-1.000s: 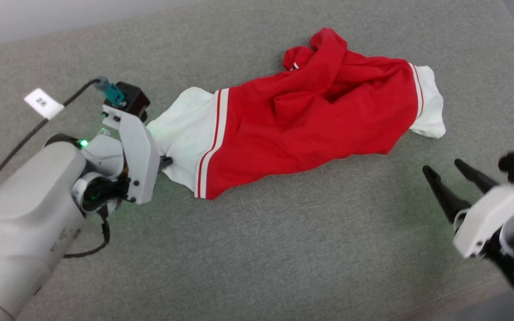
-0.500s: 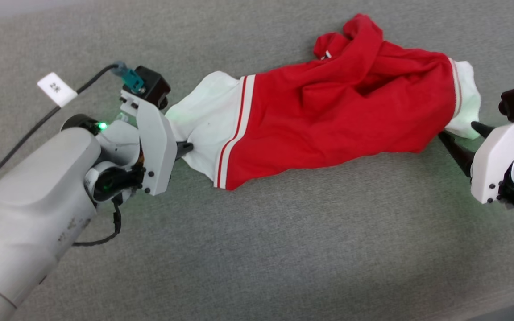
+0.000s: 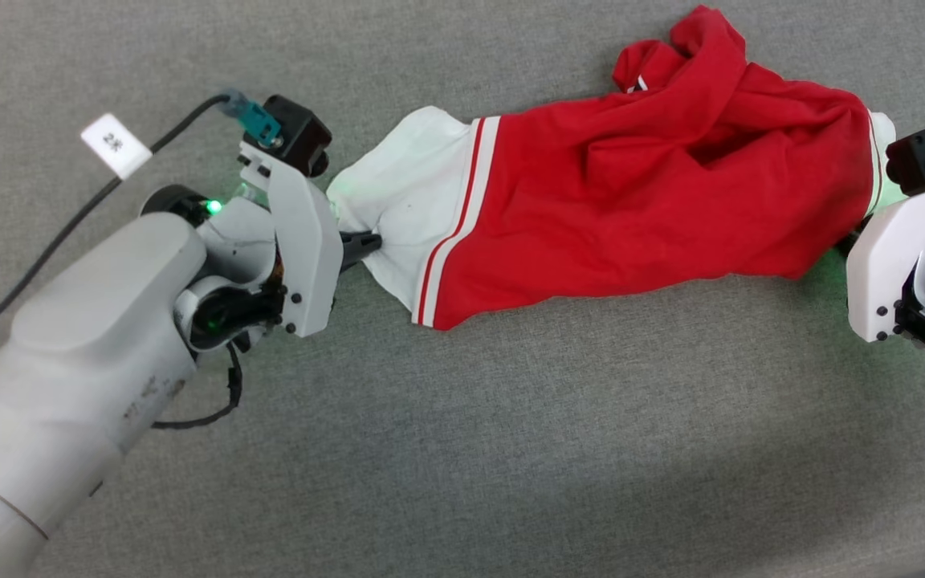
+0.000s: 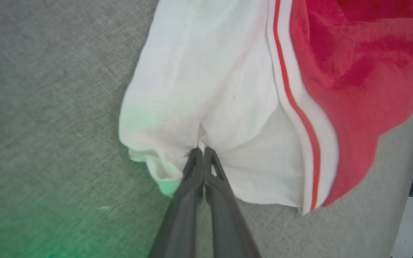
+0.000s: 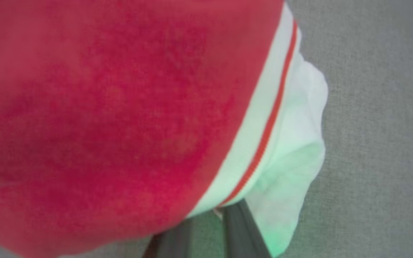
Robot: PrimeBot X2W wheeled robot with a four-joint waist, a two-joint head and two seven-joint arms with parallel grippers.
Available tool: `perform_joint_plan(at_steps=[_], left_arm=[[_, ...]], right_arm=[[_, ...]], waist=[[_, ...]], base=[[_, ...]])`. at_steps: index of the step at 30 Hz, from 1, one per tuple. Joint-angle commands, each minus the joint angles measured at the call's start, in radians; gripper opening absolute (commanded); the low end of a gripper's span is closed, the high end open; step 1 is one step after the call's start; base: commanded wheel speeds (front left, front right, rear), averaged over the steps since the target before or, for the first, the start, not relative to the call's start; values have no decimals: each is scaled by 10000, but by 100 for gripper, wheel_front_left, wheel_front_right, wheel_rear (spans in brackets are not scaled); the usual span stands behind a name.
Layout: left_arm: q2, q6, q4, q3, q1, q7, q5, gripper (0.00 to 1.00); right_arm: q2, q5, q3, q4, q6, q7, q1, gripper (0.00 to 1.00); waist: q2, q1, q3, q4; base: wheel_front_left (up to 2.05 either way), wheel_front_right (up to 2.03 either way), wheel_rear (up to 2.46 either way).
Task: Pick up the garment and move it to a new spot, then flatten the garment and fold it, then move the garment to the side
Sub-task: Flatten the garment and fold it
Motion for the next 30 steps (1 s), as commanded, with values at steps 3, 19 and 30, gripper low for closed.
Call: perform_joint_plan(at_steps=[3,19,30], left_arm=[[-403,155,326,-361,764,-311,-298,0],[791,101,-1784,1387,1292,-3244,-2463,0],[1295,125,-2224,2917,1173,-3692,-4209,0]], right_arm=[[-125,357,170,207,-19,-370,34,0],[-1966,1995,-547,-2112,-20,-745,480,0],[-724,2859,-1992,-1605,-18,-658,-610,0]], waist=[[0,0,-333,113],[0,0,-2596,1360],[0,0,-2319,2097]], base=[[0,0,0],[0,0,0],[0,0,0]])
